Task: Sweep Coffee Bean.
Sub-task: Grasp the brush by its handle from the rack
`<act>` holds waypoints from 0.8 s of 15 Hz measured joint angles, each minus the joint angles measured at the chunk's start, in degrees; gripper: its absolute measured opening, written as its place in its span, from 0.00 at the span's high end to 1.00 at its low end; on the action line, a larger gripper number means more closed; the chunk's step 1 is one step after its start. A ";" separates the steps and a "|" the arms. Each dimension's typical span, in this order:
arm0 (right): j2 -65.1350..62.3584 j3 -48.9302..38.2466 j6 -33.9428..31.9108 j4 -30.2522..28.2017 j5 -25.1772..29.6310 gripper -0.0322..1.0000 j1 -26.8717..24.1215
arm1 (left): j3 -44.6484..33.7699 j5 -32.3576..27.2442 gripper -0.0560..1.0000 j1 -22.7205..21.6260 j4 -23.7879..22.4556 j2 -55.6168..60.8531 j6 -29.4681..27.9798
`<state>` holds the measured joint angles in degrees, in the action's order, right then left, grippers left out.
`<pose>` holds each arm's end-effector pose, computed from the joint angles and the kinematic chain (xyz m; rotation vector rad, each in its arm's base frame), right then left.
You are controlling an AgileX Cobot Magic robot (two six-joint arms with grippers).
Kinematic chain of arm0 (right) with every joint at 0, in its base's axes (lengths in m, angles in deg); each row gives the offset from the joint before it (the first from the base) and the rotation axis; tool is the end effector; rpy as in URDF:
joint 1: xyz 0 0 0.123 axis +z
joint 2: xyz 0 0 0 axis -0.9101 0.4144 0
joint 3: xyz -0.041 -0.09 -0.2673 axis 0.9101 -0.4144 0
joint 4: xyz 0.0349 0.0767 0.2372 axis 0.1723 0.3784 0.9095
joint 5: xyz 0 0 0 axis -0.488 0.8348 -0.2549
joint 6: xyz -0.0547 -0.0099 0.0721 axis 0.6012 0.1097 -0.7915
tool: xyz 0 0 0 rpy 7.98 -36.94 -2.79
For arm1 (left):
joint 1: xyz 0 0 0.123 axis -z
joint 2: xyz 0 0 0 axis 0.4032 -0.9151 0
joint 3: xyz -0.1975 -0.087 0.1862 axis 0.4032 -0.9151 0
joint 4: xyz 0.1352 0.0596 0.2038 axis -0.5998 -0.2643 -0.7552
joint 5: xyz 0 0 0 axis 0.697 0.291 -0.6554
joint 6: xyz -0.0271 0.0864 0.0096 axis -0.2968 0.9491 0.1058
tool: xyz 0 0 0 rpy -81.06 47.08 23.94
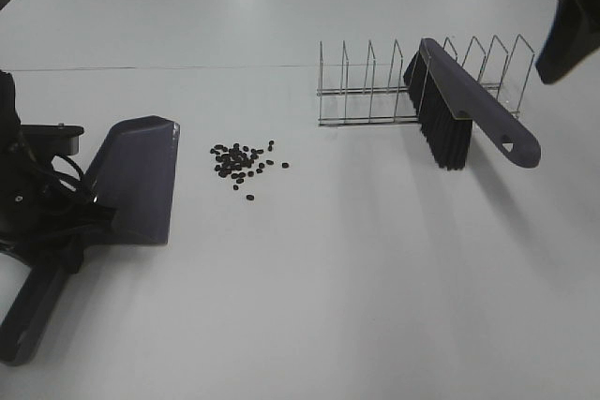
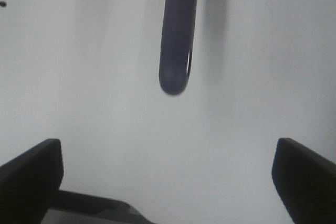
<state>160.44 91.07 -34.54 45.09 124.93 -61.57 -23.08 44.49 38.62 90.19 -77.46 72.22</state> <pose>0.2791 0.0302 0.3259 -0.0749 2.8585 0.1916 0.3004 -0.0805 0.1005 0.0663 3.1130 -0.0276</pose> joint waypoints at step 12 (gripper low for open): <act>50.08 40.11 0.34 0.17 -0.11 0.02 0.00 | 0.00 0.00 0.62 0.00 0.17 0.00 0.06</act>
<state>210.52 131.17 -34.20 45.26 124.82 -61.57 -23.08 44.49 38.62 90.36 -77.46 72.28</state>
